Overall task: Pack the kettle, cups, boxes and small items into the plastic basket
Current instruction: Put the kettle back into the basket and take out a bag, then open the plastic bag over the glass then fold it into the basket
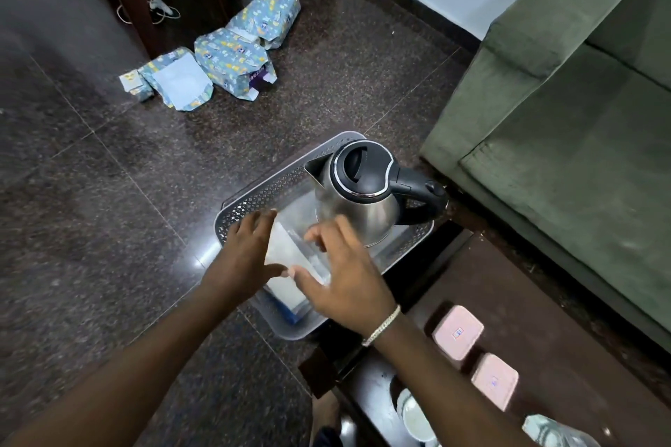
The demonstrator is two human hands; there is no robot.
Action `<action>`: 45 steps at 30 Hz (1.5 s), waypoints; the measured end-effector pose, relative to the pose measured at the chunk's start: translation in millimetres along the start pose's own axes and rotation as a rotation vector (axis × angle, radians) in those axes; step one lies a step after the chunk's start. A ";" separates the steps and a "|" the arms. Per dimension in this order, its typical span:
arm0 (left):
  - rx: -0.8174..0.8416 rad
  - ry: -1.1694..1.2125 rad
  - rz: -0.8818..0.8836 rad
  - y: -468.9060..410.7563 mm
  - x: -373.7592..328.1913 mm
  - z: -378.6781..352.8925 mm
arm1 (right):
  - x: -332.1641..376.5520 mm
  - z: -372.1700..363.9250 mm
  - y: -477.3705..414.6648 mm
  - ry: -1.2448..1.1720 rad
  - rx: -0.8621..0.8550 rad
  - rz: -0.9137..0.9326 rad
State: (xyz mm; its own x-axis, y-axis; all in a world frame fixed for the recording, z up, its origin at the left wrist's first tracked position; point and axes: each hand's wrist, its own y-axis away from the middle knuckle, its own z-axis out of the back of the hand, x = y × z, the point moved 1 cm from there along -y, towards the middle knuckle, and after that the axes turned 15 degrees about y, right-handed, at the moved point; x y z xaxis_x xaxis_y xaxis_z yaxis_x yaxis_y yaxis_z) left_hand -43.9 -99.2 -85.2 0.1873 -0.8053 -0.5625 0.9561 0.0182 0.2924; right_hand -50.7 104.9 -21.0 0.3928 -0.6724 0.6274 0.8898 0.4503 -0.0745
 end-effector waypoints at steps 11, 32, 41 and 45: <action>0.113 -0.119 0.315 -31.0 3.5 0.2 | -14.2 -100.0 -4.8 0.125 0.395 -0.305; -0.094 0.945 0.096 54.9 -78.8 7.1 | -18.5 -15.7 40.0 -0.601 0.002 -0.522; -0.191 0.988 -0.082 81.8 -161.5 -7.8 | -114.5 102.6 129.2 -0.608 -0.477 -0.862; -0.131 0.984 -0.143 82.6 -207.3 -25.9 | -150.1 143.3 170.4 -0.537 -0.501 -0.916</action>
State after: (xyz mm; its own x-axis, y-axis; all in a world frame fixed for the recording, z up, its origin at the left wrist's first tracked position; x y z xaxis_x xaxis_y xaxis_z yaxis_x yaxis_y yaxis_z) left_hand 2.1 84.6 35.5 0.1154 0.0423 -0.9924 0.9904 0.0722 0.1182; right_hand 8.7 366.7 -16.8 -0.4835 -0.2374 0.8425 0.8282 -0.4356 0.3526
